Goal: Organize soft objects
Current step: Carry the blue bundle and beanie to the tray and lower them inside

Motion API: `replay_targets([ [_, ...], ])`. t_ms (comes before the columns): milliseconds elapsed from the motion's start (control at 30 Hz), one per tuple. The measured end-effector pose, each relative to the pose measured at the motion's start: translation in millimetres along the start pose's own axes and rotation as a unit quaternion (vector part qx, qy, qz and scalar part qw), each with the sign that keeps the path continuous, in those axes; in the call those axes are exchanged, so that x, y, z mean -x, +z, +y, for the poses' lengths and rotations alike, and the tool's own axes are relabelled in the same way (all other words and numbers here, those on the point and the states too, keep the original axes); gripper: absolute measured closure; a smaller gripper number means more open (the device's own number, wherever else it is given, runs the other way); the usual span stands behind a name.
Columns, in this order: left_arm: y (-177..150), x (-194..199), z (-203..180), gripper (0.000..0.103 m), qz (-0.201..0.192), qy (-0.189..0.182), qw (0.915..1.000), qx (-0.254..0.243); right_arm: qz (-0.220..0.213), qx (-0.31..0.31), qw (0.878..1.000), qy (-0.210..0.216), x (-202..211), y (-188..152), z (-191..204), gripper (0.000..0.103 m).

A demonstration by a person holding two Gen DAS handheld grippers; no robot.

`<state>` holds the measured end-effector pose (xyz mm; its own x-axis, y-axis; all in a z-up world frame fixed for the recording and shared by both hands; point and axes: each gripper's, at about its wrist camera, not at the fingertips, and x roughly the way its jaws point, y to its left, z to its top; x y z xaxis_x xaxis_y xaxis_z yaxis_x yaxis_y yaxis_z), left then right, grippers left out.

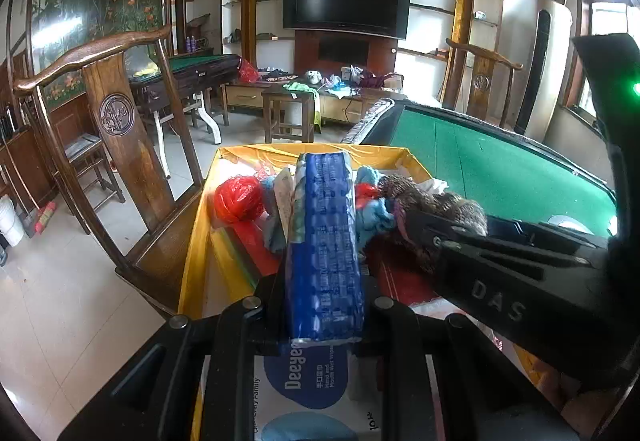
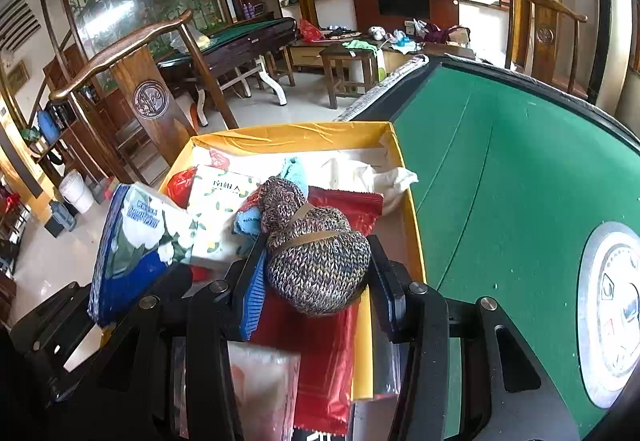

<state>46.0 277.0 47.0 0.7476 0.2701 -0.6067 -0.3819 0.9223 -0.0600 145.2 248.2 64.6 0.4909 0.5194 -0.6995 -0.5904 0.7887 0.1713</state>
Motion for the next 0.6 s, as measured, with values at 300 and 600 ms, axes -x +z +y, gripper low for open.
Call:
replay_targets([
  [300, -1, 0, -3, 0.083, -0.003, 0.006, 1.0000, -0.005, 0.006, -0.007, 1.000, 0.006, -10, 7, -5, 0.057],
  [600, -3, 4, -7, 0.082, -0.008, 0.014, 0.9998, -0.010, 0.009, -0.004, 1.000, 0.002, -12, 7, -4, 0.057],
])
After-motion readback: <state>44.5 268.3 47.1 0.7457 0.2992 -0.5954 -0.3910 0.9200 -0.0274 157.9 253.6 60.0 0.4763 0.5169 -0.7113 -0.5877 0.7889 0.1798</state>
